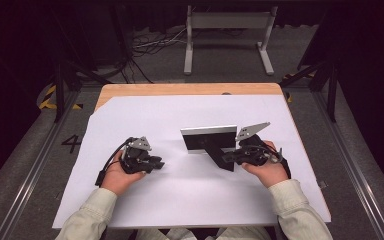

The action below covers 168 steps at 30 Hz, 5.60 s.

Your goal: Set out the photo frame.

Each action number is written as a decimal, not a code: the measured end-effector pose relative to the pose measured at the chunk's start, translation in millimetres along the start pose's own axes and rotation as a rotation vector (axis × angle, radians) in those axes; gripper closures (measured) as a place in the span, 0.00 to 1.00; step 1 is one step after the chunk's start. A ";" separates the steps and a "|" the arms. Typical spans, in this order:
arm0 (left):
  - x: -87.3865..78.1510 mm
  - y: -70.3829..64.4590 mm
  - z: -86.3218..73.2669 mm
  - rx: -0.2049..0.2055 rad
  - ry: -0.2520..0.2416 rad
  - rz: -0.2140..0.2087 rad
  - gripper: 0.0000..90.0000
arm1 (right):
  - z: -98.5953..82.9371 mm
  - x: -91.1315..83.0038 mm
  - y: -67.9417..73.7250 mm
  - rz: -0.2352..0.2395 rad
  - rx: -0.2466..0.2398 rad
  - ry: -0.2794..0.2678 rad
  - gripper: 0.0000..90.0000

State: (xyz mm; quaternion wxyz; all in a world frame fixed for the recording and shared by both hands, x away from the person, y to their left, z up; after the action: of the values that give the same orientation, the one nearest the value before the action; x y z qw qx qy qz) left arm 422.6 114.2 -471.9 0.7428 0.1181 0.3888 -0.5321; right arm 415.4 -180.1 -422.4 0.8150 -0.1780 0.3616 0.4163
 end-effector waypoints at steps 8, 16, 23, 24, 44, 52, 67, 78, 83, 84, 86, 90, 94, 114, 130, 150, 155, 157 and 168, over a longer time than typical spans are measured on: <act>4.1 -0.8 5.9 0.016 0.002 -0.006 0.80 | -7.6 2.2 1.4 -0.036 -0.052 0.031 0.96; 9.2 -1.4 10.8 0.028 0.006 -0.014 0.80 | -16.4 5.9 0.0 -0.068 -0.103 0.058 0.95; 10.7 -2.0 12.6 0.030 0.007 -0.020 0.80 | -19.5 7.2 -0.1 -0.082 -0.116 0.069 0.95; 10.8 -2.0 12.8 0.031 0.007 -0.020 0.80 | -19.5 7.2 -0.1 -0.082 -0.116 0.069 0.95; 8.4 5.1 23.4 0.089 -0.082 0.049 0.74 | -23.9 -16.4 -7.5 -0.084 -0.133 -0.022 0.89; 12.1 6.0 28.3 0.103 -0.098 0.042 0.75 | -29.8 -31.1 -13.4 -0.083 -0.131 -0.049 0.93; 12.3 10.8 34.5 0.138 -0.146 0.114 0.73 | -50.7 -53.2 -39.6 -0.091 -0.079 -0.141 0.94; 13.8 12.0 38.0 0.103 -0.203 0.066 0.79 | -56.6 -60.0 -47.1 -0.109 -0.056 -0.151 0.94; 17.3 11.6 40.1 0.094 -0.200 0.072 0.78 | -57.0 -61.2 -48.3 -0.120 -0.051 -0.157 0.94; 18.2 11.6 40.7 0.090 -0.199 0.076 0.78 | -57.1 -61.3 -48.6 -0.123 -0.050 -0.157 0.94; 20.4 11.4 43.0 0.085 -0.202 0.078 0.78 | -57.2 -61.8 -48.7 -0.126 -0.049 -0.159 0.94; 24.5 9.1 47.3 0.086 -0.201 0.076 0.80 | -57.2 -63.4 -49.1 -0.130 -0.048 -0.163 0.94; 29.0 9.3 52.1 0.090 -0.199 0.075 0.82 | -58.7 -64.2 -49.5 -0.134 -0.047 -0.161 0.94; 55.5 14.5 73.1 0.073 -0.175 0.019 0.95 | -76.4 -77.2 -46.7 -0.160 -0.015 -0.154 0.95; 80.7 20.0 74.7 0.089 -0.105 0.006 1.00 | -82.8 -87.8 -41.8 -0.176 -0.010 -0.161 0.95; 85.5 4.6 70.1 0.193 0.008 -0.067 1.00 | -78.4 -88.6 -38.1 -0.168 -0.026 -0.159 0.94; 83.9 -4.1 66.0 0.236 0.042 -0.105 1.00 | -76.6 -88.1 -37.3 -0.163 -0.031 -0.157 0.94; 83.7 -7.1 64.6 0.247 0.053 -0.119 1.00 | -75.7 -88.0 -36.9 -0.163 -0.033 -0.157 0.94; 83.8 -27.1 59.7 0.340 0.123 -0.194 1.00 | -72.3 -87.4 -35.7 -0.158 -0.044 -0.158 0.93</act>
State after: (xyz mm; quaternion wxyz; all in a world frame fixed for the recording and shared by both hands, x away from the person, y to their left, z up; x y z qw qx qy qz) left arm 436.6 9.5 -484.4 0.6323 0.2363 0.3475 -0.6508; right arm 378.1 -292.0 -407.2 0.8672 -0.1904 0.2720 0.3711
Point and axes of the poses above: each handheld gripper's, and its own axes: x roughly forward along the jaws, z roughly out of its top, y roughly to its left, the point moved 6 cm from there along x, roughly forward along the jaws, and after that the axes turned 7 degrees about -z, right-handed, at the moved point
